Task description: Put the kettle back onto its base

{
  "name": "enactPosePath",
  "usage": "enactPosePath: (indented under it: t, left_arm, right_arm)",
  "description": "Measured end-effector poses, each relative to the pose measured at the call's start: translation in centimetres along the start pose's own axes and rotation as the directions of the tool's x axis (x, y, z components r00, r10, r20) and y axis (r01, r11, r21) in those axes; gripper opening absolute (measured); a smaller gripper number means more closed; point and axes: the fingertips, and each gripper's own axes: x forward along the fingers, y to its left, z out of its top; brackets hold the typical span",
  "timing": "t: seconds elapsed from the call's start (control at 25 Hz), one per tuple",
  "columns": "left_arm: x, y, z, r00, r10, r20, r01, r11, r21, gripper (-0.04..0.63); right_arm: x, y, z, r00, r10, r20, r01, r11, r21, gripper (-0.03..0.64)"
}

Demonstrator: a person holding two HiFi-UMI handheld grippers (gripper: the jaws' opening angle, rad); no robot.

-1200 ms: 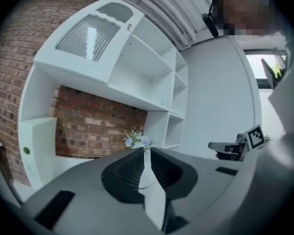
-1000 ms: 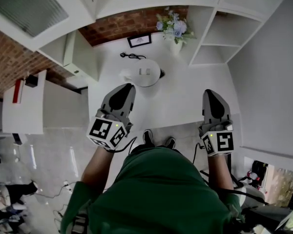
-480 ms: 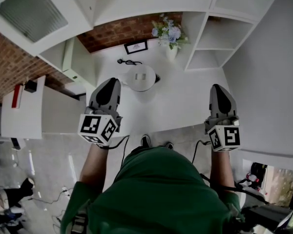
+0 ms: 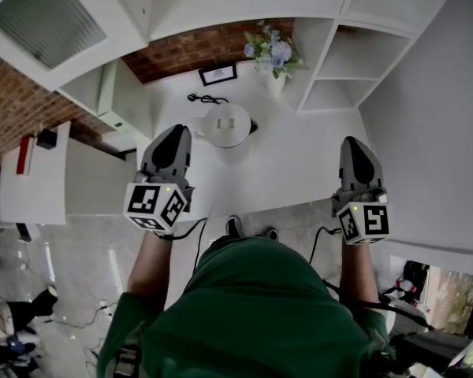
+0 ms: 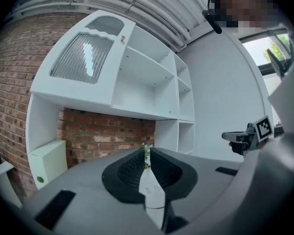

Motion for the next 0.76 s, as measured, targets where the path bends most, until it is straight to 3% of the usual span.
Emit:
enactPosePath:
  t: [0.76]
  left_arm:
    - [-0.63,0.80,-0.64,1.000,0.004,-0.015,-0.004,1.000,-0.009,0.049]
  right_arm:
    - [-0.38,0.91,-0.44,1.000,0.003,-0.012,-0.003,1.000,0.001,0.021]
